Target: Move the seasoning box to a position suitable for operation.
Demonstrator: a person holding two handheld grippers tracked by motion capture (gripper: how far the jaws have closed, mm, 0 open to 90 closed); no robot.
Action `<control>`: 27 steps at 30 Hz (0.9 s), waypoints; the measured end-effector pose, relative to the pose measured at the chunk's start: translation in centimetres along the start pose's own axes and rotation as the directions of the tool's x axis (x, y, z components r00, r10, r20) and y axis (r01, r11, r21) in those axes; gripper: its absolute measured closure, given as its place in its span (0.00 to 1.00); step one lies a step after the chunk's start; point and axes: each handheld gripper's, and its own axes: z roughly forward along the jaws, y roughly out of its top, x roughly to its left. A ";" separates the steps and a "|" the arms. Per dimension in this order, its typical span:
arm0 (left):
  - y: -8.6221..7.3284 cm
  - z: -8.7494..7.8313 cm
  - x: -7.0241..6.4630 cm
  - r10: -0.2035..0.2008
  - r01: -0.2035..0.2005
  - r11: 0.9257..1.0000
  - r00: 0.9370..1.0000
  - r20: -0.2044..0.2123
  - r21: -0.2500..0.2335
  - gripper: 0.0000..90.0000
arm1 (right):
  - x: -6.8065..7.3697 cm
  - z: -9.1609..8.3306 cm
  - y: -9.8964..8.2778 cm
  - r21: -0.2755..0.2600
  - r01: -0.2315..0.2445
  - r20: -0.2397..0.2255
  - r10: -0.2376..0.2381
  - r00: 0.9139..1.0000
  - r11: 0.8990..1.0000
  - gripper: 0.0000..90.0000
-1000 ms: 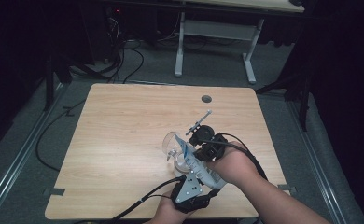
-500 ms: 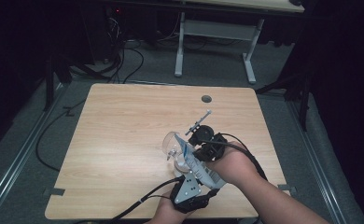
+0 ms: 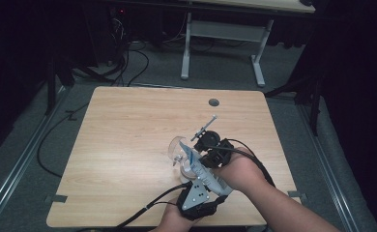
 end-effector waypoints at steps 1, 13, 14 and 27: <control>0.0 0.0 0.0 0.000 0.000 1.000 1.000 0.000 0.000 0.68 | 0.0 0.0 0.0 0.000 0.000 0.001 0.000 1.000 1.000 1.00; 0.0 0.0 0.0 -0.001 0.001 1.000 1.000 0.000 -0.005 0.68 | 0.1 0.0 0.0 -0.002 0.001 0.001 -0.001 1.000 1.000 1.00; 0.0 0.0 0.0 -0.001 0.001 1.000 1.000 0.000 -0.005 0.68 | 0.1 0.0 0.0 -0.003 0.002 0.001 -0.002 1.000 1.000 1.00; 0.0 -0.1 -0.1 -0.001 0.001 1.000 1.000 0.005 -0.013 0.68 | 0.0 -0.2 -0.1 -0.007 0.000 0.001 0.000 1.000 1.000 1.00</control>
